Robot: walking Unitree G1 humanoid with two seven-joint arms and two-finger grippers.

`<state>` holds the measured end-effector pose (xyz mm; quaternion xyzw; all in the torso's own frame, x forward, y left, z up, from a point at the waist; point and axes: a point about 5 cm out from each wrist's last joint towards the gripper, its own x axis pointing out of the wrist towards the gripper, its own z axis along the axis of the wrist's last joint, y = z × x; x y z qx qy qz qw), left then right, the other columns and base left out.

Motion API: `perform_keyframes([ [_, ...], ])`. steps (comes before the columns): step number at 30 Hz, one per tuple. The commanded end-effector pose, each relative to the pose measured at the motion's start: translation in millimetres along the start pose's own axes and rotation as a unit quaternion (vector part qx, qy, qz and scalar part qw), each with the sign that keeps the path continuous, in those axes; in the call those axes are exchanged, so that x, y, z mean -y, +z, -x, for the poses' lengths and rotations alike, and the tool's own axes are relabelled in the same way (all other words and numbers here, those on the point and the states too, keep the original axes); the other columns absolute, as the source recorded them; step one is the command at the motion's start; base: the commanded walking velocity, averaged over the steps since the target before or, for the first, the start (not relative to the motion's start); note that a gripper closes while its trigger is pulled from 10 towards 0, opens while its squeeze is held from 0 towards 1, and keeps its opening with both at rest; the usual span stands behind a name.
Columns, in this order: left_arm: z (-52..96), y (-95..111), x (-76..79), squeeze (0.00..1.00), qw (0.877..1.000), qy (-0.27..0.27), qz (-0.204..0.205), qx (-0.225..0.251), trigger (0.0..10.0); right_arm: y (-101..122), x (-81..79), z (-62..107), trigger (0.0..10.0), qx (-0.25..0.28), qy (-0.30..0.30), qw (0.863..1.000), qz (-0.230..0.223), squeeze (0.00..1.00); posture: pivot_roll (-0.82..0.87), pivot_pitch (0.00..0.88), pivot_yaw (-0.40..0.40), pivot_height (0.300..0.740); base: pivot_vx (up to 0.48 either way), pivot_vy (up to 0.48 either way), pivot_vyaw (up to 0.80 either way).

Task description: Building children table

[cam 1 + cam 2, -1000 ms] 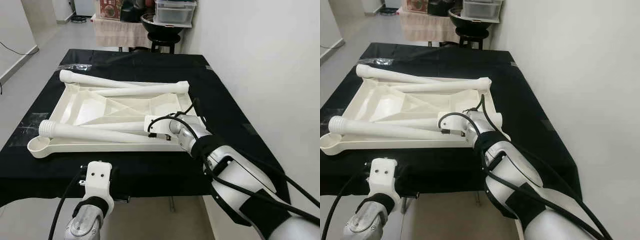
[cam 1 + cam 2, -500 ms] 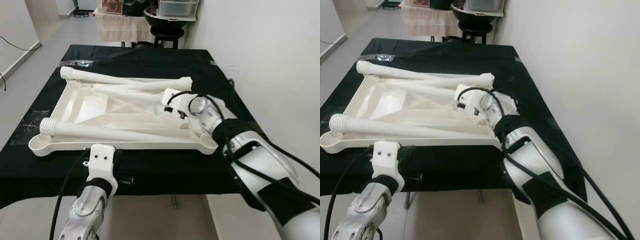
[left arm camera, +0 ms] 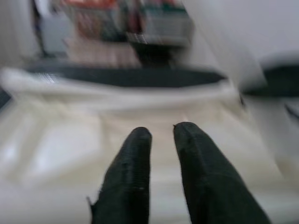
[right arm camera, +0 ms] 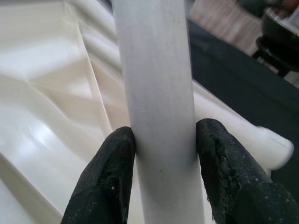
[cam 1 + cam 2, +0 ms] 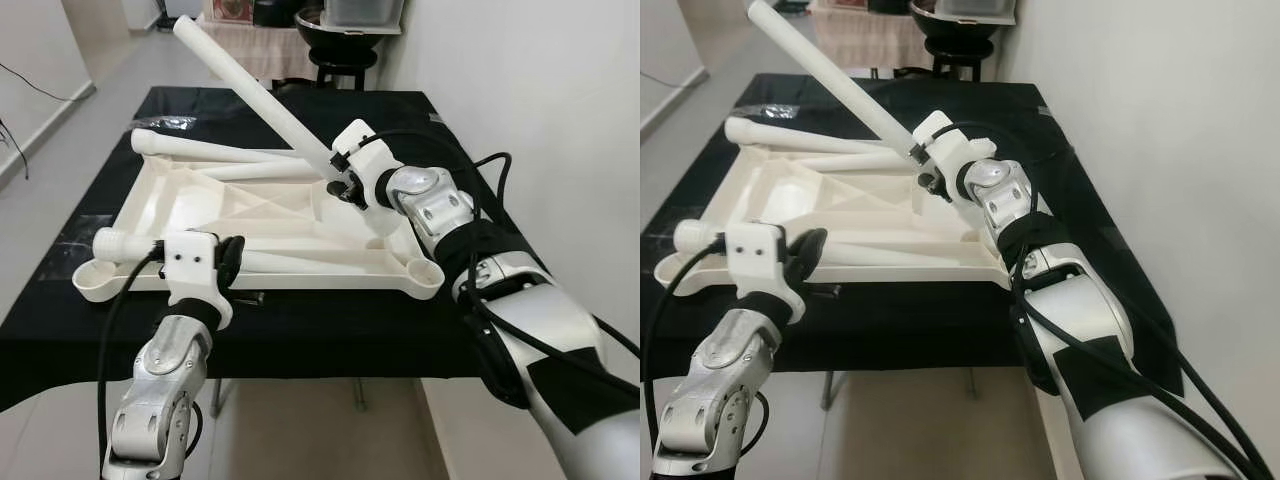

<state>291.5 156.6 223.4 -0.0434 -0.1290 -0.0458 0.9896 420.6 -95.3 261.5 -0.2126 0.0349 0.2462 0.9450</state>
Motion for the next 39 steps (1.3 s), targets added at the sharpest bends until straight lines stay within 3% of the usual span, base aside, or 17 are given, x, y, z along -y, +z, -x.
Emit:
perform_keyframes([
  [1,-9.1,21,-9.5,1.00,0.999,0.008,0.014,0.045,10.0,7,-3.4,-0.1,10.0,0.051,-0.010,0.998,-0.039,0.00,0.08,0.000,-0.065,0.740,0.000,0.000,0.00],
  [2,-9.1,21,-9.5,1.00,0.999,0.008,0.014,0.045,10.0,7,-3.4,-0.1,10.0,0.051,-0.010,0.998,-0.039,0.00,0.08,0.000,-0.065,0.740,0.000,0.000,0.00],
  [3,-18.3,35,-14.0,1.00,0.997,0.011,0.024,0.070,10.0,8,-7.1,-0.4,10.0,0.067,-0.010,0.996,-0.050,0.00,0.08,0.000,-0.062,0.740,0.000,0.000,0.00],
  [7,-36.8,59,-20.2,1.00,0.993,0.004,0.033,0.110,10.0,6,-15.3,-1.5,10.0,0.075,-0.016,0.997,-0.029,0.00,0.09,0.000,-0.059,0.740,0.000,0.000,0.00],
  [17,-65.5,83,-33.5,1.00,0.990,0.008,0.058,0.130,10.0,3,-31.4,1.1,10.0,0.094,-0.012,0.995,0.019,0.00,0.08,0.000,-0.042,0.740,0.000,0.000,0.00],
  [20,-66.8,84,-33.8,1.00,0.990,0.008,0.059,0.130,10.0,3,-32.0,1.6,10.0,0.096,-0.012,0.995,0.020,0.00,0.08,0.000,-0.042,0.740,0.000,0.000,0.00],
  [24,-75.1,85,-29.8,1.00,0.990,-0.010,0.061,0.128,10.0,5,-38.6,2.7,10.0,0.104,-0.001,0.994,0.040,0.00,0.07,0.000,-0.036,0.740,0.000,0.000,0.00],
  [26,-87.8,88,-24.8,1.00,0.990,-0.040,0.062,0.123,10.0,13,-51.6,5.8,10.0,0.129,0.030,0.989,0.061,0.00,0.06,0.000,-0.020,0.740,0.000,0.000,0.00],
  [29,-94.0,90,-22.2,1.00,0.989,-0.061,0.063,0.120,10.0,18,-58.9,8.7,10.0,0.146,0.051,0.985,0.071,0.00,0.06,0.000,-0.015,0.740,0.000,0.000,0.00],
  [38,-98.8,92,-9.1,1.00,0.984,-0.124,0.053,0.119,10.0,18,-72.3,13.4,10.0,0.153,0.085,0.981,0.086,0.00,0.05,0.000,-0.006,0.740,0.000,0.000,0.00],
  [39,-99.2,93,-7.1,0.90,0.982,-0.131,0.053,0.123,10.0,19,-73.9,14.2,10.0,0.154,0.088,0.980,0.087,0.00,0.05,0.000,-0.006,0.740,0.000,0.000,0.00],
])
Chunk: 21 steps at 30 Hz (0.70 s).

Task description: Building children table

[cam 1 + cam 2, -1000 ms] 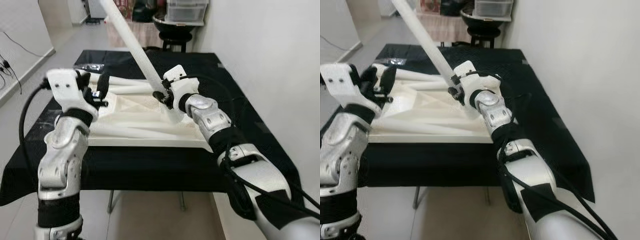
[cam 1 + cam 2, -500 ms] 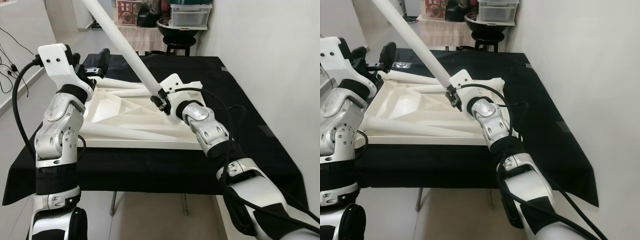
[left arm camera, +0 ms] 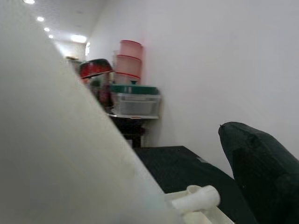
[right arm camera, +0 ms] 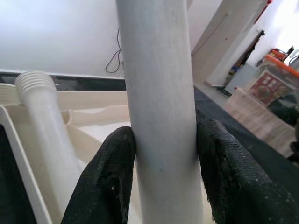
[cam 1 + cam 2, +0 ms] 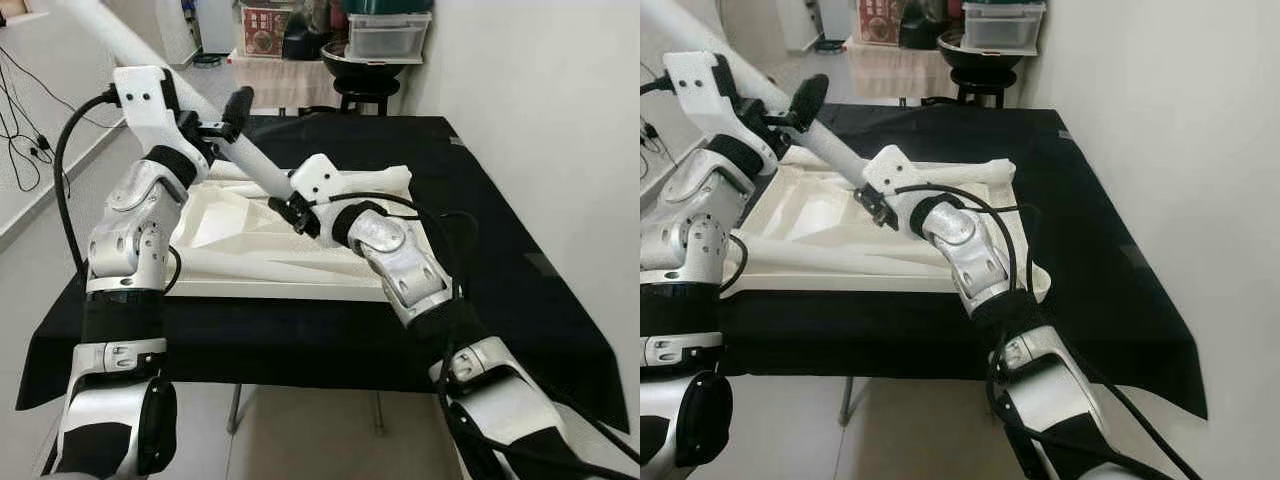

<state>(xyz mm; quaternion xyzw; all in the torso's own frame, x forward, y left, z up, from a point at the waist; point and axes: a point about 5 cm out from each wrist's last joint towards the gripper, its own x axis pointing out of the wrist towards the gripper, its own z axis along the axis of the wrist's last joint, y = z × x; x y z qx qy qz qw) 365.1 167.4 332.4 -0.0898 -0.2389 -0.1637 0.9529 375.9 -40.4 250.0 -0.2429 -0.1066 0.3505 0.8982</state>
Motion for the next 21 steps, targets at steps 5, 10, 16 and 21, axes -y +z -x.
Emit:
perform_keyframes([
  [5,-2.9,9,5.5,0.00,0.999,-0.025,0.005,0.031,0.0,5,-4.8,0.3,10.0,0.007,0.010,1.000,0.007,0.00,0.05,0.000,-0.006,0.740,0.000,0.000,0.00],
  [10,-5.0,13,4.9,0.00,0.998,-0.035,0.011,0.044,0.0,0,-5.1,1.6,10.0,-0.006,0.000,1.000,-0.001,0.00,0.05,0.000,-0.007,0.740,0.000,0.000,0.00],
  [16,-3.9,15,18.0,0.00,0.994,-0.095,0.020,0.045,0.0,-4,-5.9,5.7,10.0,0.020,-0.045,0.998,-0.028,0.00,0.05,0.000,-0.011,0.740,0.000,0.000,0.00],
  [21,4.1,9,46.1,0.00,0.969,-0.243,0.048,0.020,0.0,-10,-34.4,11.8,10.0,0.038,0.025,0.995,-0.084,1.00,0.05,0.000,-0.002,0.740,0.000,0.000,0.00],
])
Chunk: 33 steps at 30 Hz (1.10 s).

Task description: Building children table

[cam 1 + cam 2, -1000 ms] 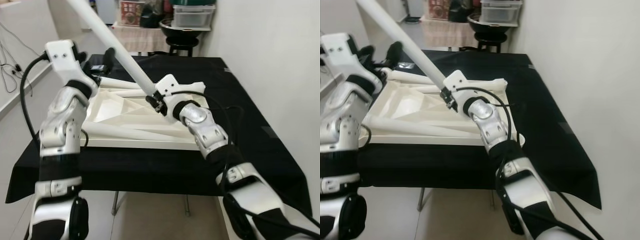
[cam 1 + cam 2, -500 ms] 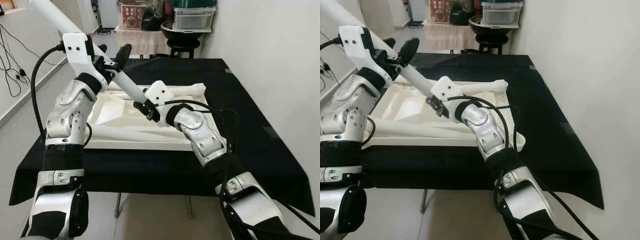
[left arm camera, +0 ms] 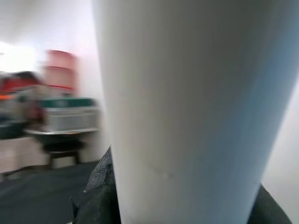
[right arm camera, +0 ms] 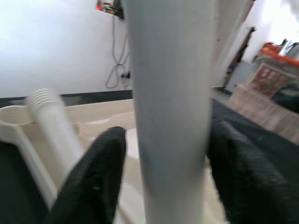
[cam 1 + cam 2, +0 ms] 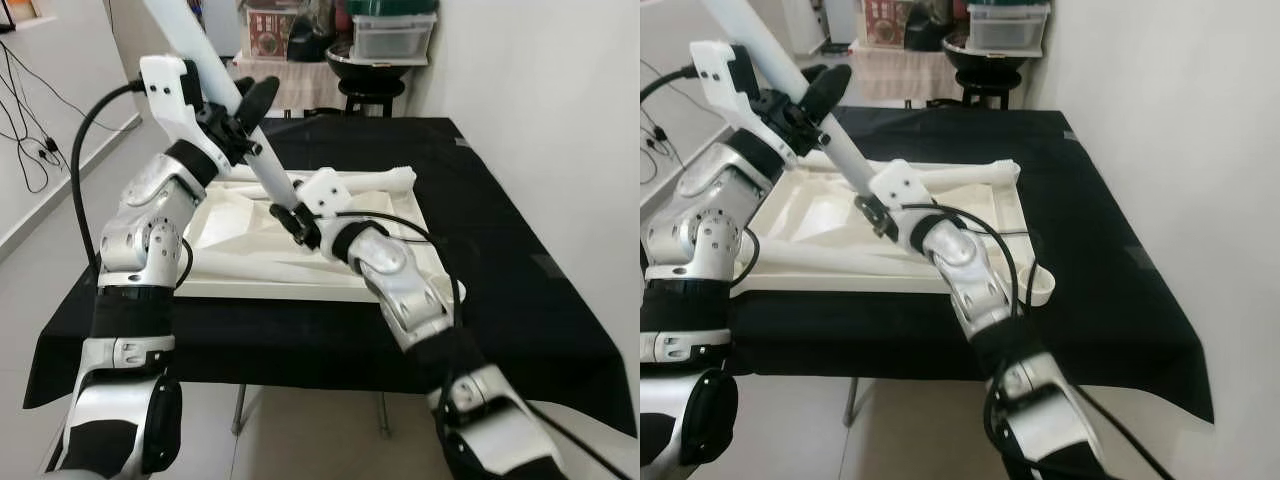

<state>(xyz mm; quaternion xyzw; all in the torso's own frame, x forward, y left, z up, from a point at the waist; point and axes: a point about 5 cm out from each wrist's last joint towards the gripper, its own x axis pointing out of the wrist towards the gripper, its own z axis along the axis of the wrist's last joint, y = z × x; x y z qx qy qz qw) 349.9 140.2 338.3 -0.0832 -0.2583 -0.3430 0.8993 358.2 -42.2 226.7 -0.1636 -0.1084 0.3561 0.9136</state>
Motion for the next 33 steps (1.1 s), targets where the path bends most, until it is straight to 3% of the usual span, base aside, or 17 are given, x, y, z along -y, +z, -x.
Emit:
perform_keyframes([
  [1,-4.2,2,20.5,0.00,0.996,-0.090,0.019,0.002,0.0,2,-18.6,-2.5,10.0,0.006,0.040,0.999,-0.010,1.00,0.05,0.000,-0.002,0.740,0.000,0.000,0.00],
  [2,-4.2,2,20.5,0.00,0.996,-0.090,0.019,0.002,0.0,2,-18.6,-2.5,10.0,0.006,0.040,0.999,-0.010,1.00,0.05,0.000,-0.002,0.740,0.000,0.000,0.00],
  [4,-6.4,0,30.4,0.00,0.989,-0.145,0.038,-0.010,0.0,2,-26.0,-4.2,10.0,0.006,0.053,0.999,-0.005,1.00,0.04,0.000,0.002,0.740,0.000,0.000,0.00],
  [8,-6.7,0,33.6,0.00,0.986,-0.163,0.043,-0.013,0.0,2,-28.7,-4.8,10.0,0.005,0.058,0.998,0.001,1.00,0.04,0.000,0.005,0.740,0.000,0.000,0.00],
  [9,-8.2,1,36.1,0.00,0.982,-0.179,0.054,-0.010,0.0,2,-31.0,-5.4,10.0,0.005,0.066,0.998,0.005,0.23,0.03,0.000,0.008,0.740,0.000,0.000,0.00],
  [10,-11.0,3,39.5,0.00,0.979,-0.196,0.060,-0.008,0.0,2,-32.2,-5.8,10.0,0.003,0.071,0.997,0.012,0.00,0.03,0.000,0.014,0.740,0.000,0.000,0.00],
  [14,-15.7,7,46.7,0.00,0.971,-0.229,0.069,-0.004,0.0,0,-32.2,-6.8,10.0,0.000,0.075,0.997,0.016,0.00,0.04,0.000,0.017,0.740,0.000,0.000,0.00],
  [15,-17.3,12,53.4,0.00,0.962,-0.261,0.077,-0.001,0.0,-1,-31.2,-6.3,9.9,-0.006,0.076,0.997,0.011,0.00,0.03,0.000,0.021,0.740,0.000,0.000,0.00],
  [16,-17.7,13,55.5,0.00,0.959,-0.272,0.082,0.001,0.0,-3,-30.3,-5.9,0.0,-0.010,0.075,0.997,0.011,0.00,0.03,0.000,0.025,0.740,0.000,0.000,0.00],
  [23,-18.9,19,65.5,0.00,0.947,-0.309,0.083,0.012,0.0,-15,-20.1,-1.3,0.0,-0.046,0.055,0.997,0.022,0.00,0.02,0.000,0.025,0.740,0.000,0.000,0.00],
  [30,-20.1,17,68.8,0.00,0.948,-0.312,0.063,0.019,0.0,-17,-14.3,-0.5,0.0,-0.051,0.043,0.998,0.020,0.00,0.02,0.000,0.028,0.740,0.000,0.000,0.00],
  [31,-20.9,14,68.7,0.00,0.951,-0.304,0.058,0.015,3.6,-17,-12.9,-0.8,0.0,-0.052,0.040,0.998,0.020,0.00,0.02,0.000,0.027,0.740,0.000,0.000,0.00],
  [32,-21.5,11,68.6,0.00,0.953,-0.299,0.056,0.012,3.6,-18,-11.9,-1.0,0.0,-0.053,0.038,0.998,0.020,0.00,0.02,0.000,0.027,0.740,0.000,0.000,0.00],
  [33,-20.4,9,67.1,1.00,0.955,-0.291,0.065,0.015,10.0,-17,-10.1,-0.6,0.0,-0.050,0.033,0.998,0.018,0.00,0.02,0.000,0.027,0.740,0.000,0.000,0.00],
])
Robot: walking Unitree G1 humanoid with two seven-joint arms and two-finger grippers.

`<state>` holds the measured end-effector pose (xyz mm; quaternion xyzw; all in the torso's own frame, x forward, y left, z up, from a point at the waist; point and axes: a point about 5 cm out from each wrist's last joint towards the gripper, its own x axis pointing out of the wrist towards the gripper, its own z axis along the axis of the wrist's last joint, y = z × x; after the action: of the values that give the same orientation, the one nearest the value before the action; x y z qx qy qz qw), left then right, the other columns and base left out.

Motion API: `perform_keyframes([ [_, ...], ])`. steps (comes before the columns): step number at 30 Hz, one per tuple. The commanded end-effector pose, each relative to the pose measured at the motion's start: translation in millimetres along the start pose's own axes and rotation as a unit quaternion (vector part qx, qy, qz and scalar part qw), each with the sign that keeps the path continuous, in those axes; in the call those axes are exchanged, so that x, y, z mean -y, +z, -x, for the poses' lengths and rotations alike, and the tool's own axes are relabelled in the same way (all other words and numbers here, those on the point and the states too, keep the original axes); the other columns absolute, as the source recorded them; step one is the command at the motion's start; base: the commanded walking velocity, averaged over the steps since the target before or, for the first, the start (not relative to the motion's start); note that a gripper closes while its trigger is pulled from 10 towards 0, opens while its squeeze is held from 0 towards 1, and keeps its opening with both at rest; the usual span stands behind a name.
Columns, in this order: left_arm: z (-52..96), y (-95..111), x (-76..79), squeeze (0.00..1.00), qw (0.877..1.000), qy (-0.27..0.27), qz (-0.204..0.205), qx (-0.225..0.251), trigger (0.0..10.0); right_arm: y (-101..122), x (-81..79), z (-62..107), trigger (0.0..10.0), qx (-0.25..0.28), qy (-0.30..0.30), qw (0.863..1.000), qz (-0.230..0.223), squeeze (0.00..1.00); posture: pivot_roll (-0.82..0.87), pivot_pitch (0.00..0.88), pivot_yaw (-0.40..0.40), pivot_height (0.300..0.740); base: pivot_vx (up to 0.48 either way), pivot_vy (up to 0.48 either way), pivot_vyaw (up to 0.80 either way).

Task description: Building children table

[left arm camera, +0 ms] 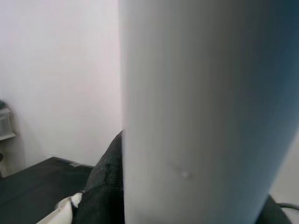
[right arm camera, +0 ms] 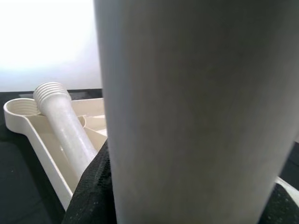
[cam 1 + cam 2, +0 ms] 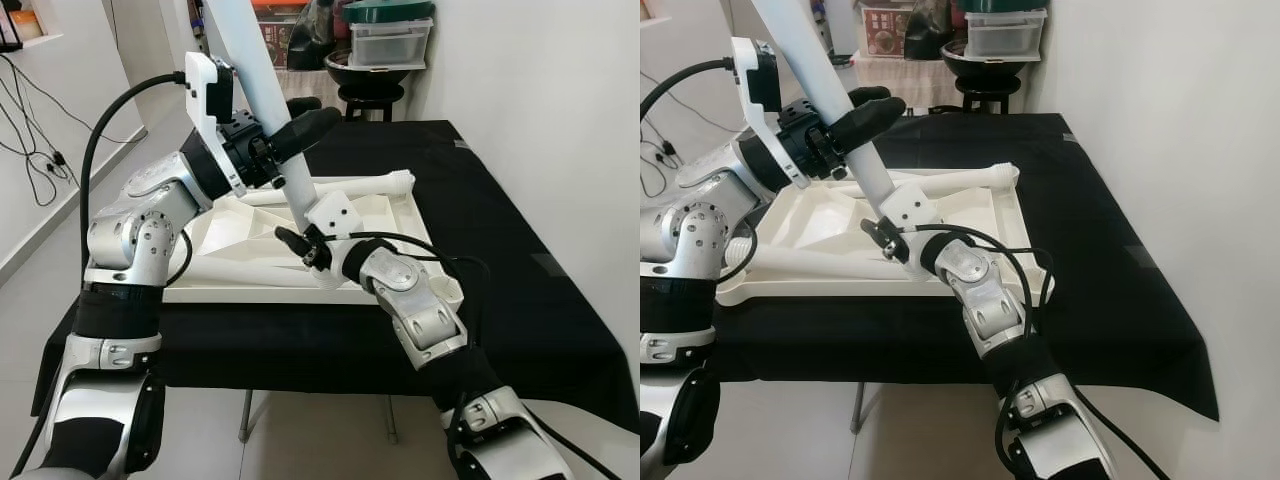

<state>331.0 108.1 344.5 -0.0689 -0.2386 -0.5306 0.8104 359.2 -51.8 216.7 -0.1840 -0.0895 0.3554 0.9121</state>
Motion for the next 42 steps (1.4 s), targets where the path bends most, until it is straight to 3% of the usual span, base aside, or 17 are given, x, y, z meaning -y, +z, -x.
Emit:
perform_keyframes([
  [1,-19.1,4,22.8,1.00,0.996,-0.083,0.013,0.034,10.0,-5,-11.1,-7.1,0.0,-0.022,0.021,1.000,0.001,0.00,0.01,0.000,0.028,0.740,0.000,0.000,0.00],
  [8,-4.0,4,11.3,1.00,0.998,-0.024,0.024,0.054,10.0,-2,1.1,-3.4,0.0,-0.006,-0.012,0.999,-0.032,0.00,0.01,0.000,0.029,0.740,0.000,0.000,0.00],
  [10,22.4,0,-2.7,1.00,0.997,0.052,0.015,0.054,10.0,-2,26.0,5.9,0.0,0.016,-0.083,0.992,-0.089,0.00,0.01,0.000,0.021,0.740,0.000,0.000,0.00],
  [11,22.4,0,-2.7,1.00,0.997,0.052,0.015,0.054,10.0,-2,26.0,5.9,0.0,0.016,-0.083,0.992,-0.089,0.00,0.01,0.000,0.021,0.740,0.000,0.000,0.00],
  [14,81.3,3,-33.7,1.00,0.966,0.253,-0.005,0.063,10.0,-8,75.6,31.1,0.0,0.054,-0.215,0.952,-0.212,0.00,0.02,0.000,0.012,0.740,0.000,0.000,0.00],
  [15,81.3,3,-33.7,1.00,0.966,0.253,-0.005,0.063,10.0,-8,75.6,31.1,0.0,0.054,-0.215,0.952,-0.212,0.00,0.02,0.000,0.012,0.740,0.000,0.000,0.00],
  [18,123.0,-7,-43.9,1.00,0.916,0.394,0.017,0.073,10.0,-10,96.5,46.3,0.0,0.088,-0.266,0.913,-0.298,0.00,0.03,0.000,-0.003,0.740,0.000,0.000,0.00],
  [20,130.6,-12,-44.0,1.00,0.906,0.418,0.017,0.067,10.0,-10,99.8,48.5,0.0,0.092,-0.272,0.907,-0.308,0.00,0.03,0.000,-0.003,0.740,0.000,0.000,0.00],
  [21,137.8,-27,-40.3,0.00,0.892,0.450,0.005,0.035,10.0,-10,102.4,50.5,10.0,0.083,-0.282,0.905,-0.306,0.00,0.03,0.000,-0.003,0.740,0.000,0.000,0.00],
  [25,138.9,-73,-20.2,0.00,0.875,0.479,-0.015,-0.068,10.0,-11,106.2,52.3,10.0,0.057,-0.303,0.908,-0.283,0.00,0.02,0.000,-0.005,0.740,0.000,0.000,0.00],
  [30,122.4,-114,7.1,0.00,0.883,0.452,-0.004,-0.123,10.0,-6,101.5,51.3,10.0,0.039,-0.320,0.930,-0.178,0.00,0.00,0.000,0.003,0.740,0.000,0.000,0.00],
  [34,113.9,-128,17.6,0.00,0.889,0.439,0.012,-0.129,10.0,-4,90.5,49.6,10.0,0.062,-0.285,0.941,-0.170,0.00,-0.01,0.000,0.003,0.740,0.000,0.000,0.00],
  [36,110.2,-139,29.8,0.00,0.901,0.405,-0.005,-0.157,10.0,-8,61.0,52.8,10.0,0.097,-0.191,0.960,-0.179,0.00,-0.01,0.000,0.006,0.740,0.000,0.000,0.00],
  [39,112.2,-143,35.3,0.00,0.904,0.391,-0.022,-0.173,10.0,-11,43.1,58.0,10.0,0.112,-0.146,0.966,-0.181,0.00,-0.01,0.000,0.010,0.740,0.000,0.000,0.00],
  [40,119.1,-145,39.7,0.00,0.904,0.385,-0.021,-0.184,10.0,-20,19.8,65.0,10.0,0.107,-0.103,0.974,-0.170,0.00,-0.01,0.000,0.022,0.740,0.000,0.000,0.00],
  [41,119.1,-145,39.7,0.00,0.904,0.385,-0.021,-0.184,10.0,-20,19.8,65.0,10.0,0.107,-0.103,0.974,-0.170,0.00,-0.01,0.000,0.022,0.740,0.000,0.000,0.00],
  [42,125.9,-147,44.9,0.00,0.904,0.384,-0.003,-0.186,10.0,-28,-0.9,71.8,10.0,0.098,-0.070,0.977,-0.173,0.00,-0.02,0.000,0.032,0.740,0.000,-0.472,0.00],
])
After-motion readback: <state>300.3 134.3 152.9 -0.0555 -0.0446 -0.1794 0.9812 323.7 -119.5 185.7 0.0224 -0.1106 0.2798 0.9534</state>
